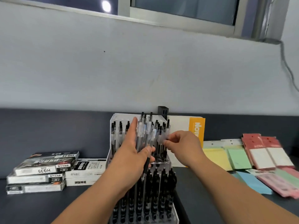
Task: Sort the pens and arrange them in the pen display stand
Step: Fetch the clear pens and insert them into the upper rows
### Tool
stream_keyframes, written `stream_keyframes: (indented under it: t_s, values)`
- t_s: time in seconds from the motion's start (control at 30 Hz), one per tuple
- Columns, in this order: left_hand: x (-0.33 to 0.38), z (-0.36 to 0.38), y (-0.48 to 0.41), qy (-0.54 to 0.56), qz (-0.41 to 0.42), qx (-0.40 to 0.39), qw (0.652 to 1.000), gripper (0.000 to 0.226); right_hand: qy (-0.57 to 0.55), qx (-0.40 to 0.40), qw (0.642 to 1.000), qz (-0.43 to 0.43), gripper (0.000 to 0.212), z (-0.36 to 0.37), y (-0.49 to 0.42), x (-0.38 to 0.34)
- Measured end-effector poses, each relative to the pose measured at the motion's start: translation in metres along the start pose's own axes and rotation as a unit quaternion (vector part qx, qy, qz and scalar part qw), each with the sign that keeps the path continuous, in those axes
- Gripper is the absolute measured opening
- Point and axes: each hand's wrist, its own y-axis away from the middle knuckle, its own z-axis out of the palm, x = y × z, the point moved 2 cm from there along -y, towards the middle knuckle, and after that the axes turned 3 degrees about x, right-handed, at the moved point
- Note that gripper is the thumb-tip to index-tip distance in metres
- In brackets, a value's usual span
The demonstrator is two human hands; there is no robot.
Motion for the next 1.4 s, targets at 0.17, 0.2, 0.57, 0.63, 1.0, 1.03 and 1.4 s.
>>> stream_keyframes:
  t_s: [0.17,0.2,0.57,0.63,1.0,1.03,1.4]
  values:
    - [-0.003,0.005,-0.004,-0.006,-0.02,0.023,1.0,0.082,0.039,-0.036,0.998,-0.025,0.022,0.004,0.001,0.003]
    - [-0.003,0.006,-0.005,-0.01,-0.023,0.02,0.999,0.082,0.048,-0.037,0.998,-0.031,0.024,0.003,0.002,0.002]
    - [0.001,0.008,-0.003,-0.016,-0.01,0.009,1.0,0.08,0.071,-0.049,0.996,-0.021,0.028,0.001,0.008,-0.001]
    - [-0.001,0.005,-0.004,-0.01,-0.018,0.007,1.0,0.08,0.066,-0.046,0.997,-0.018,0.025,0.002,0.008,0.0]
    - [-0.002,-0.016,-0.006,0.017,-0.015,-0.012,1.0,0.029,-0.171,-0.063,0.983,0.023,0.022,-0.018,0.028,-0.049]
    - [-0.003,-0.02,-0.005,0.023,-0.018,-0.019,0.999,0.023,-0.219,-0.097,0.97,0.043,0.024,-0.011,0.031,-0.057]
    - [-0.018,-0.068,0.007,-0.039,0.032,0.015,0.999,0.03,-0.319,-0.196,0.924,0.073,0.021,0.036,0.042,-0.097]
